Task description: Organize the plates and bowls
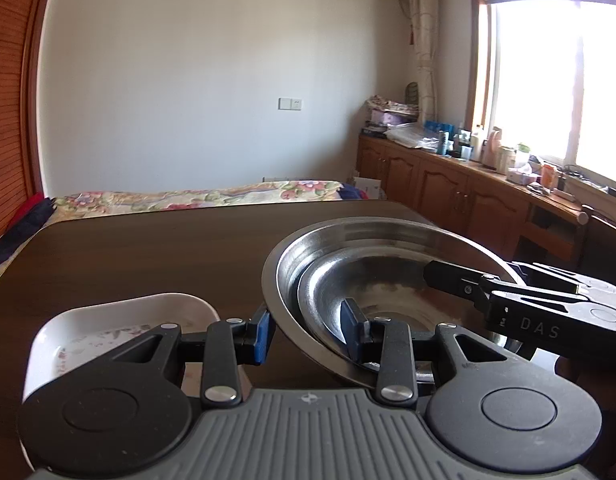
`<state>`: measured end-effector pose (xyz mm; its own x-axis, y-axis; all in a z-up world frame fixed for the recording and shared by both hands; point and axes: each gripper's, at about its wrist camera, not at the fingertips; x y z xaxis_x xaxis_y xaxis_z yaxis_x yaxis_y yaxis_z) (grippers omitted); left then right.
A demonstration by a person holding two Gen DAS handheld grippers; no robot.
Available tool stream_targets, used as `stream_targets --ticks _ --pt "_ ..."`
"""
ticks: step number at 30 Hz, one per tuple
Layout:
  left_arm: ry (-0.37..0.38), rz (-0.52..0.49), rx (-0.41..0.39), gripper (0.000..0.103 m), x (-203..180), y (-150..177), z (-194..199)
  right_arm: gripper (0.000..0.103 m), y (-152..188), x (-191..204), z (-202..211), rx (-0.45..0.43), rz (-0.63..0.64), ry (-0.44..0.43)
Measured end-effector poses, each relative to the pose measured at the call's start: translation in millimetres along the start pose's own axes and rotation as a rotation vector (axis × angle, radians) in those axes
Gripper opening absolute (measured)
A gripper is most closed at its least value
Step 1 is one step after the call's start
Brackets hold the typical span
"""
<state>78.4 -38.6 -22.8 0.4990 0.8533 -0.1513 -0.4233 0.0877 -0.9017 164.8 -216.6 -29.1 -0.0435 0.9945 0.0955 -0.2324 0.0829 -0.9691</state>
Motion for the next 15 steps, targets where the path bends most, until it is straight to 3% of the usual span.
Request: stream_targets --ticks 15 --pt "-0.060 0.014 -0.018 0.038 26.4 -20.0 25.7 0.049 -15.4 27.5 -8.8 -0.005 0.026 -0.077"
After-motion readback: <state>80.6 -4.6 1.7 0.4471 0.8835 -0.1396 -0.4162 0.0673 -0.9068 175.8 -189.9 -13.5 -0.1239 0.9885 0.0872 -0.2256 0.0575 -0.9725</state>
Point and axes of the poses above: each gripper's, at about its wrist camera, not at the fingertips, and z roughly against the way its jaws point, x to its left, y to its underside, and after that the axes turned 12 degrees about y, right-handed
